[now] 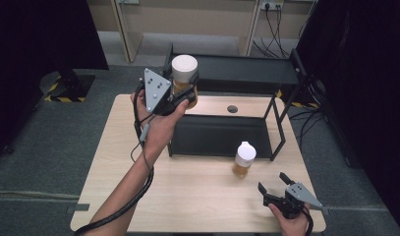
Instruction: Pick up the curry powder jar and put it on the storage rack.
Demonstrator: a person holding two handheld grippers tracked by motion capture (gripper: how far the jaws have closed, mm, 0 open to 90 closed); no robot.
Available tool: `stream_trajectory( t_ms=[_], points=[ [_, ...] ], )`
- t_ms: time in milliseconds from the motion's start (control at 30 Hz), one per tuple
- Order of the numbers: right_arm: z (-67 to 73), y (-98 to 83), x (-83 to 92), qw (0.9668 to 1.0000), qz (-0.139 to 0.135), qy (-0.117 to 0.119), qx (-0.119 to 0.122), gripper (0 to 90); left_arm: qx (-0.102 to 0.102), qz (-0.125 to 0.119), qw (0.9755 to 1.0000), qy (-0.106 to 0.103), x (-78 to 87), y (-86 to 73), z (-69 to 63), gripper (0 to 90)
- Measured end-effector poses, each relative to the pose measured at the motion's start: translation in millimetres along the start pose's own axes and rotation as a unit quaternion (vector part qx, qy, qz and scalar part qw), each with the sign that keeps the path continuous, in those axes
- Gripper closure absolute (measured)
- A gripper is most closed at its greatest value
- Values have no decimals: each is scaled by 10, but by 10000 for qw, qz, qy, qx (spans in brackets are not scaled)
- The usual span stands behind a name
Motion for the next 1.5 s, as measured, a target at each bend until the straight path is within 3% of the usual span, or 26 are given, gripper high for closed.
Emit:
stream_trajectory(
  t_ms=[1300, 1500],
  points=[
    [-3, -1, -1, 10000, -4, 18, 9, 70, 20, 72, 9997, 215, -514, 349, 39, 336],
    [-4, 1, -2, 10000, 2, 22, 3, 70, 23, 135, 9995, 267, -644, 362, 104, 336]
  ],
)
Point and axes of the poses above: each handheld gripper's, and its own axes: x roughly backward along the jaws, y roughly out of its top, z roughly to its left, the point moved 3 cm from there along -x, roughly forward along the jaws, and after that the axes turned 7 degrees about z, right-handed, at the moved point
